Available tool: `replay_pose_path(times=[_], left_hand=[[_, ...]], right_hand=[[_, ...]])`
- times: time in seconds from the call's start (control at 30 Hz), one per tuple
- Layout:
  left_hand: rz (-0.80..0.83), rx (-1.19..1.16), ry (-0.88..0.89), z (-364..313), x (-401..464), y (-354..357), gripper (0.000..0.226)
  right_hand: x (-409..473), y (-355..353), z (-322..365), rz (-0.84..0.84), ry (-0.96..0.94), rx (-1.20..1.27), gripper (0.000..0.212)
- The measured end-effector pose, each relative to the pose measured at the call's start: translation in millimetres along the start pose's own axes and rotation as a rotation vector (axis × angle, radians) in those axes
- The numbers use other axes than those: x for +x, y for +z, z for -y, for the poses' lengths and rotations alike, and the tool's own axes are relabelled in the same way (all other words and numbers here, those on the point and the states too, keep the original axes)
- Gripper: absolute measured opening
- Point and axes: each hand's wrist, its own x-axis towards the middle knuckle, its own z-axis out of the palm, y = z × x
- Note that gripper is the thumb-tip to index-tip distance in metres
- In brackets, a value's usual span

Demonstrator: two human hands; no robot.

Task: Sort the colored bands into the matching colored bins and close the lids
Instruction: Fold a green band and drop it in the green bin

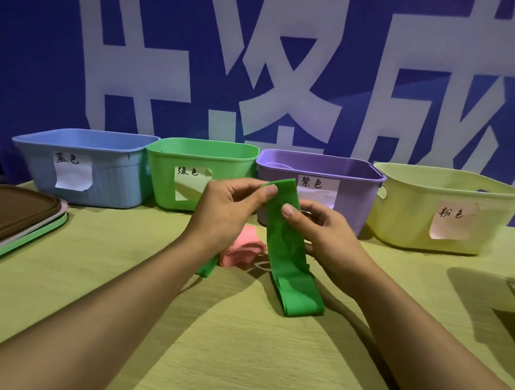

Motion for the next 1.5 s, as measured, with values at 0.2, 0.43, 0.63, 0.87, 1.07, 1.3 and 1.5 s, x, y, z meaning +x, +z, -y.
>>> replay_pose_path(times=[0.2, 0.43, 0.63, 0.87, 1.07, 1.3, 1.5], left_hand=[[-0.062, -0.023, 0.057, -44.3, 34.4, -0.4, 0.010], [-0.105, -0.092, 0.131, -97.1, 63.0, 2.4, 0.008], [-0.182, -0.058, 0.208, -122.7, 88.5, -0.1, 0.010], [-0.258, 0.053, 0.207, -127.0, 113.1, -12.0, 0.008], [-0.397, 0.146, 0.047, -86.3, 121.9, -46.6, 0.010], [-0.476, 0.129, -0.291, -13.7, 89.3, -75.3, 0.009], [-0.080, 0.342, -0.214, -4.3, 51.2, -35.1, 0.039]], right_hand=[[-3.6, -0.1, 4.1, 0.060, -0.012, -0.034, 0.026], [-4.1, -0.3, 2.8, 0.093, -0.066, -0.180, 0.025], [-0.8, -4.5, 0.0, 0.140, -0.002, -0.186, 0.022], [-2.4, -17.3, -0.9, 0.233, 0.159, -0.234, 0.024], [-3.2, -23.5, 7.1, 0.172, 0.128, -0.052, 0.028], [-2.1, -24.3, 23.8, 0.024, -0.041, 0.285, 0.038], [-4.0, -19.6, 23.8, 0.161, 0.101, 0.366, 0.046]])
